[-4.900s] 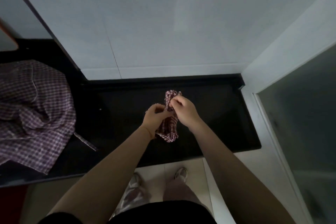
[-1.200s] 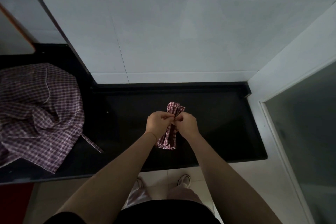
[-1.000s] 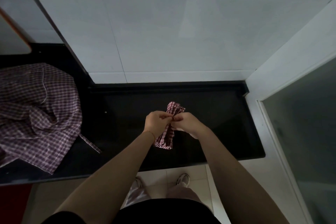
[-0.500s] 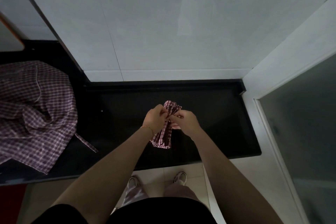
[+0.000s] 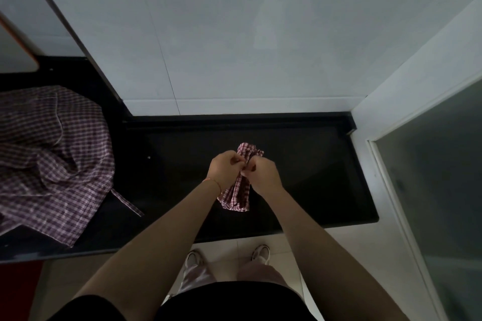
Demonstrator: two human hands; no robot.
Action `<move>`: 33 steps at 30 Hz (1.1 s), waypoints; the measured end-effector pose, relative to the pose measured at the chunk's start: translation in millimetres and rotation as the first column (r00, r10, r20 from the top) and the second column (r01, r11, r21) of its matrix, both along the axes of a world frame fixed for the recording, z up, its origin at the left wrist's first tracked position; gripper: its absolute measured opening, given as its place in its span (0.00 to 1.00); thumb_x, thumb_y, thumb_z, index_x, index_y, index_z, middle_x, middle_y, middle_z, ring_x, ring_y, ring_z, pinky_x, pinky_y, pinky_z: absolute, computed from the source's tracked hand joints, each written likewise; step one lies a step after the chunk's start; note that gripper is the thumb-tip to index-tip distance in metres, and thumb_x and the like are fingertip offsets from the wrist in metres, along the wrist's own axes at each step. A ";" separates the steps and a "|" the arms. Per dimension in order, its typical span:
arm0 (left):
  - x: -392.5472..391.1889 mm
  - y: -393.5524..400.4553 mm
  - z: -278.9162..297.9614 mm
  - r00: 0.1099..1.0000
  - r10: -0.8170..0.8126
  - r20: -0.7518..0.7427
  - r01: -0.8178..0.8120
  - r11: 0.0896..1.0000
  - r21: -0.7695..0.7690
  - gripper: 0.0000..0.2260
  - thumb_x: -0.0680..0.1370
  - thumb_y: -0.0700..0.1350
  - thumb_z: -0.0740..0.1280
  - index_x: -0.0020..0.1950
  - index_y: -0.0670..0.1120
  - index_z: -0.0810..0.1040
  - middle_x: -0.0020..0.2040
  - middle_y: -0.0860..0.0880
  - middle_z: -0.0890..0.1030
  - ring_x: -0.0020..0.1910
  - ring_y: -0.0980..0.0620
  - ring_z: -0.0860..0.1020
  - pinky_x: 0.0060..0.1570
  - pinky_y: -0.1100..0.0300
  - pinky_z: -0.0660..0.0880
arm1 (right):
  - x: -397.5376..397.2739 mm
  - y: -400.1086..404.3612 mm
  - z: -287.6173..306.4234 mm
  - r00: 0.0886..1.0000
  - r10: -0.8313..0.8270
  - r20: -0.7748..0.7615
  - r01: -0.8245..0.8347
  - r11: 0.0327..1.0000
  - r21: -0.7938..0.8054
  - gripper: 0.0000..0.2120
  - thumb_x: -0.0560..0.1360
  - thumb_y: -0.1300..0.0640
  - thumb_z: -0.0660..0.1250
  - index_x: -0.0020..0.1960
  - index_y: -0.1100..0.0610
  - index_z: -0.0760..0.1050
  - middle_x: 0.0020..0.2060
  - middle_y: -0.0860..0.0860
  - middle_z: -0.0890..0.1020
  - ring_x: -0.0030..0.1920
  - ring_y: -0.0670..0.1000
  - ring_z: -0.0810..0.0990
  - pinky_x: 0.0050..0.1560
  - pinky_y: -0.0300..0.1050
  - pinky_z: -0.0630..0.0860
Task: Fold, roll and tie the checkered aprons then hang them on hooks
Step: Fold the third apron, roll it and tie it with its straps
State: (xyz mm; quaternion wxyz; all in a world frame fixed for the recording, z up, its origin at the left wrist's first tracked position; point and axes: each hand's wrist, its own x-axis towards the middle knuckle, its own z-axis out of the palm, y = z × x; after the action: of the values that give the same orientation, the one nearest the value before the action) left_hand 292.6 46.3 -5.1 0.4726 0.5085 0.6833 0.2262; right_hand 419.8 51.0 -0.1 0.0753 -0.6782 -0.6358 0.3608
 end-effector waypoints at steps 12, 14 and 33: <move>-8.2 -10.3 -2.6 0.972 0.193 0.133 -0.192 0.981 -0.022 0.03 0.77 0.43 0.71 0.49 0.50 0.84 0.47 0.55 0.83 0.49 0.59 0.80 0.53 0.62 0.77 | -8.6 2.0 -3.5 0.970 -0.145 -0.195 0.119 0.983 -0.142 0.02 0.80 0.58 0.65 0.49 0.55 0.74 0.44 0.48 0.79 0.43 0.46 0.81 0.43 0.40 0.78; -11.6 -10.4 -3.8 0.967 0.216 0.133 -0.214 0.976 -0.029 0.04 0.77 0.42 0.70 0.50 0.49 0.83 0.47 0.55 0.83 0.49 0.58 0.80 0.53 0.61 0.77 | -0.4 5.4 -0.3 0.894 -0.276 -0.353 0.158 0.931 -0.329 0.06 0.78 0.59 0.70 0.53 0.59 0.77 0.48 0.53 0.83 0.47 0.50 0.84 0.50 0.46 0.83; -9.1 -13.4 -6.1 0.951 0.297 0.085 -0.282 0.946 -0.158 0.02 0.80 0.43 0.67 0.50 0.49 0.74 0.48 0.51 0.78 0.44 0.56 0.77 0.39 0.64 0.71 | 11.5 -7.8 4.6 0.559 -0.693 -0.456 0.314 0.686 -0.657 0.09 0.77 0.63 0.68 0.57 0.61 0.76 0.54 0.57 0.82 0.54 0.55 0.83 0.58 0.53 0.80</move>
State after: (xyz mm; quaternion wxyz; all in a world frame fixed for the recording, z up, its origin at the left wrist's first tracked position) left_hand 283.5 32.9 -11.2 0.5060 0.3542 0.7385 0.2704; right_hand 431.3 43.2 4.5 0.2248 -0.6503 -0.2122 0.6940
